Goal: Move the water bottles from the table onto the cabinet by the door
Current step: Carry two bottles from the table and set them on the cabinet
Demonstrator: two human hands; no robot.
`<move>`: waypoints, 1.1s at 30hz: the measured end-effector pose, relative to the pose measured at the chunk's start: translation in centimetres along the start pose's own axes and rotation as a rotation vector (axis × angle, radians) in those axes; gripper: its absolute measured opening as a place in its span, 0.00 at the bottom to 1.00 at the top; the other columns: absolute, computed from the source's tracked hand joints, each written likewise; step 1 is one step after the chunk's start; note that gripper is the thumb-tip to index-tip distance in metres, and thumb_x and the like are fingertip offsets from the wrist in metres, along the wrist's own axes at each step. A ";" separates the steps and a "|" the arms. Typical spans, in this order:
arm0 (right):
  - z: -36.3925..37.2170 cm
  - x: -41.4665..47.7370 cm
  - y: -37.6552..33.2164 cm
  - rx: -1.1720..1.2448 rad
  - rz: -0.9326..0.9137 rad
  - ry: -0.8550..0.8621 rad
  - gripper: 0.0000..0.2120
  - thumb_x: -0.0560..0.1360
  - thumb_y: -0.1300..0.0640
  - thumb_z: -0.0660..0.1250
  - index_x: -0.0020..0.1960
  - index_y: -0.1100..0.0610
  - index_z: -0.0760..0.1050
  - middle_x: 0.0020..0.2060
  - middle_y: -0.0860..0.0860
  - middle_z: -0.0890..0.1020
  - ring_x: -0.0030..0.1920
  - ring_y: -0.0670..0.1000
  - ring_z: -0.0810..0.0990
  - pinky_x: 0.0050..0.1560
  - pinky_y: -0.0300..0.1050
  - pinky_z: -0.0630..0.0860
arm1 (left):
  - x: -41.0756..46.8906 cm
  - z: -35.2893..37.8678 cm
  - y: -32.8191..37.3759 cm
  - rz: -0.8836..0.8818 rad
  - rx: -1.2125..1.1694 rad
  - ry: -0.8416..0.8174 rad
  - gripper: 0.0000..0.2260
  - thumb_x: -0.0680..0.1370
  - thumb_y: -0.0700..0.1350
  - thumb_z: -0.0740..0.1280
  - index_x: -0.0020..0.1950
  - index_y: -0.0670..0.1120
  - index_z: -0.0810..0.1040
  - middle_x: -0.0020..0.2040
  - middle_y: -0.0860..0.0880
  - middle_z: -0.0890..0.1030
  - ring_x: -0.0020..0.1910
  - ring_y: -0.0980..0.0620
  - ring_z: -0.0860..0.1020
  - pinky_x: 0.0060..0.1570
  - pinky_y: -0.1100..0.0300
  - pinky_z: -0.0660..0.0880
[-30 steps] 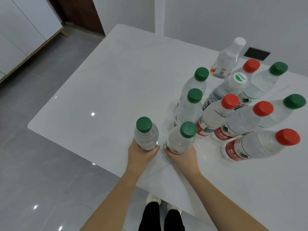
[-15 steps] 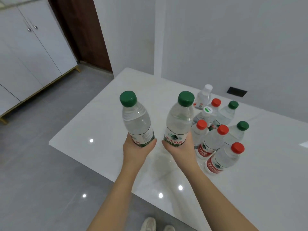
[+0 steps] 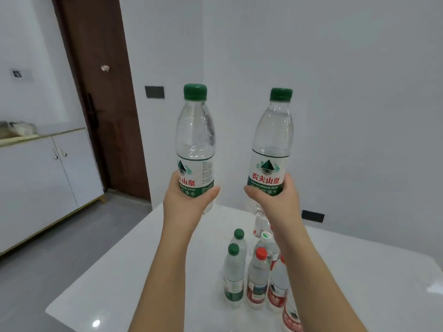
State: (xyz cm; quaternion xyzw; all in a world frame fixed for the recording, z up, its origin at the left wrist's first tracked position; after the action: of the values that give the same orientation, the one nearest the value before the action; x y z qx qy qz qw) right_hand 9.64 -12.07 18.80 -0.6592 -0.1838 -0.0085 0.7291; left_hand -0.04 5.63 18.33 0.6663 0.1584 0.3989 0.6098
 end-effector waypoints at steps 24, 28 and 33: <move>6.4 -2.5 -2.4 0.028 -0.040 -0.248 0.22 0.67 0.62 0.78 0.55 0.52 0.72 0.47 0.48 0.82 0.47 0.47 0.81 0.42 0.42 0.76 | -3.6 -8.7 3.7 -0.007 0.142 0.345 0.22 0.66 0.41 0.79 0.56 0.50 0.74 0.46 0.55 0.81 0.48 0.49 0.80 0.44 0.60 0.75; 10.8 -4.3 -2.1 0.049 -0.025 -0.397 0.26 0.66 0.61 0.78 0.59 0.51 0.72 0.50 0.47 0.82 0.50 0.48 0.82 0.45 0.44 0.79 | -5.8 -12.7 4.9 0.005 0.204 0.471 0.22 0.66 0.40 0.79 0.56 0.47 0.74 0.49 0.53 0.80 0.49 0.52 0.79 0.41 0.64 0.72; 15.0 -6.8 -2.0 0.092 -0.011 -0.559 0.25 0.66 0.62 0.78 0.57 0.48 0.72 0.49 0.44 0.82 0.49 0.44 0.81 0.44 0.41 0.78 | -8.5 -16.7 5.8 -0.003 0.242 0.620 0.20 0.66 0.39 0.79 0.52 0.48 0.73 0.47 0.55 0.80 0.46 0.56 0.79 0.44 0.61 0.74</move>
State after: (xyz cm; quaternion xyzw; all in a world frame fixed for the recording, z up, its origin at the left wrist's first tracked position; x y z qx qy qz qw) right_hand -1.08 0.53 19.73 -0.6012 -0.3816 0.1778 0.6792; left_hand -19.13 10.02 19.89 0.5808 0.3835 0.5600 0.4495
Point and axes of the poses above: each hand's wrist, its own x-axis towards the middle knuckle, its own z-axis out of the palm, y = z × x, the point moved 5 cm from there along x, towards the middle knuckle
